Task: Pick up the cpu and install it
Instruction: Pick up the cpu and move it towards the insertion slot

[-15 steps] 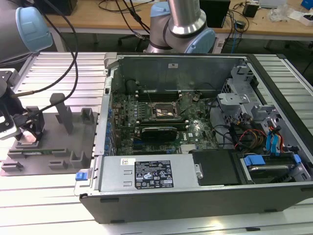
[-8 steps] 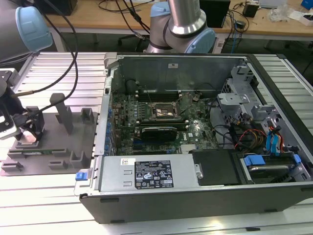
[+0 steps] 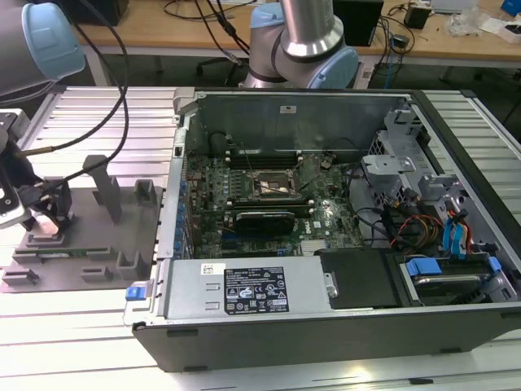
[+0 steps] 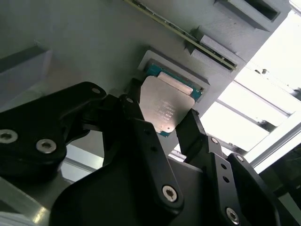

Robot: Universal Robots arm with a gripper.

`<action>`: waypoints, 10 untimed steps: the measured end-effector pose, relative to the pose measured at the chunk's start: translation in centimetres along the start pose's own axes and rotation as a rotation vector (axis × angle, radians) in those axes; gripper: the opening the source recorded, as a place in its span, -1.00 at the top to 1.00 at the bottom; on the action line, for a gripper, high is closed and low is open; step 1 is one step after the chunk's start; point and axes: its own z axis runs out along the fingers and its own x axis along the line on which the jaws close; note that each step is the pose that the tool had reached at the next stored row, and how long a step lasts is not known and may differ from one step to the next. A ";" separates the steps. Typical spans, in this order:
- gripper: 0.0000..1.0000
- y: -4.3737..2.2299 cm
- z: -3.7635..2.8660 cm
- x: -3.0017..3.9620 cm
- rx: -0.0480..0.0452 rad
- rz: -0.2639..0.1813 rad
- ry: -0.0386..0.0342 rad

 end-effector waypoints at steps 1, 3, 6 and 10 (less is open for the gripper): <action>-0.09 0.01 -0.20 -0.01 0.0000 0.000 -0.0001; -0.09 0.03 -0.68 -0.03 0.0000 0.000 -0.0001; -0.09 0.12 -1.87 -0.07 0.0000 0.000 -0.0001; -0.09 0.34 -4.29 -0.15 0.0000 0.000 -0.0001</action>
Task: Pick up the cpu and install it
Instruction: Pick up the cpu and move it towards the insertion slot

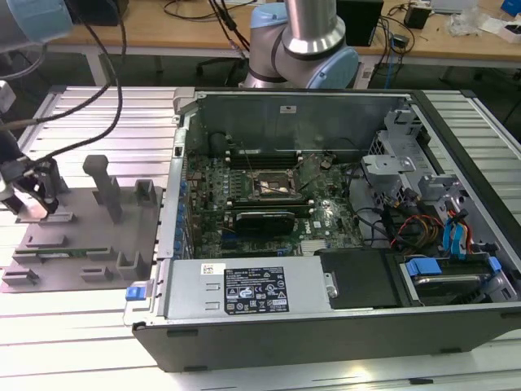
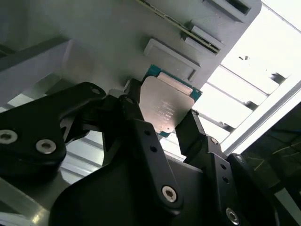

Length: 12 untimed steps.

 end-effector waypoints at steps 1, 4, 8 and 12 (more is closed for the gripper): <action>-0.09 0.08 -0.90 -0.03 0.0000 0.000 0.0000; -0.09 0.23 -2.44 -0.09 0.0000 0.000 0.0000; -0.09 0.36 -3.83 -0.13 0.0000 0.000 0.0001; -0.09 0.51 -4.89 -0.17 0.0000 0.000 0.0000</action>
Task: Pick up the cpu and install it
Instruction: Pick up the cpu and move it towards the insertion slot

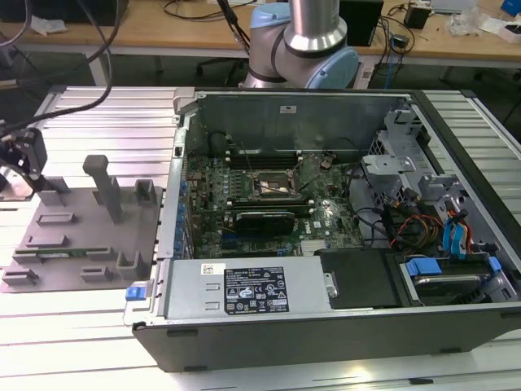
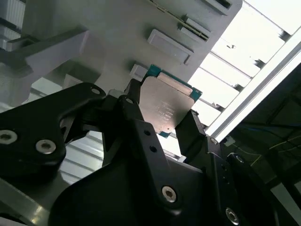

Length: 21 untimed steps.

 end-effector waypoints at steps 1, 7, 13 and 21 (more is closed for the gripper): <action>-0.09 0.04 -0.27 -0.01 0.0000 0.000 0.0000; -0.09 0.27 -1.77 -0.07 0.0000 0.000 0.0000; -0.09 0.50 -3.71 -0.13 0.0000 0.000 0.0000; -0.09 0.79 -6.43 -0.23 0.0000 0.000 0.0000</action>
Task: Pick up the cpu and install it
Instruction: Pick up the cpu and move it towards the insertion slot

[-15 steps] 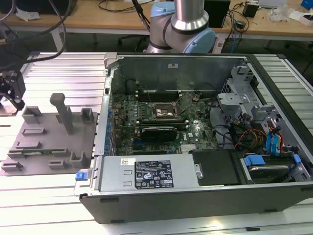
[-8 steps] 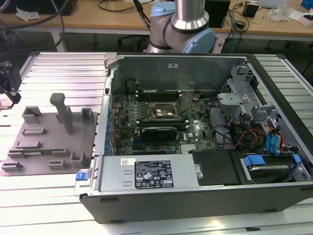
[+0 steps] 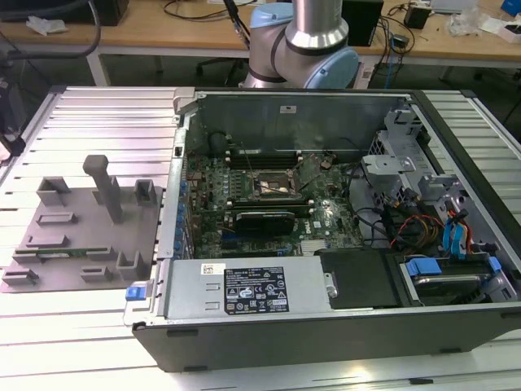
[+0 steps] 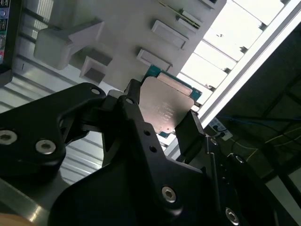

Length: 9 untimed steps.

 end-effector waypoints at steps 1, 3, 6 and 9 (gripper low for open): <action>-0.09 0.03 -0.34 -0.01 -0.0001 0.000 0.0000; -0.09 0.11 -1.10 -0.04 0.0001 0.000 0.0001; -0.09 0.23 -2.24 -0.08 -0.0001 0.000 0.0000; -0.09 0.34 -3.38 -0.12 0.0000 0.000 0.0000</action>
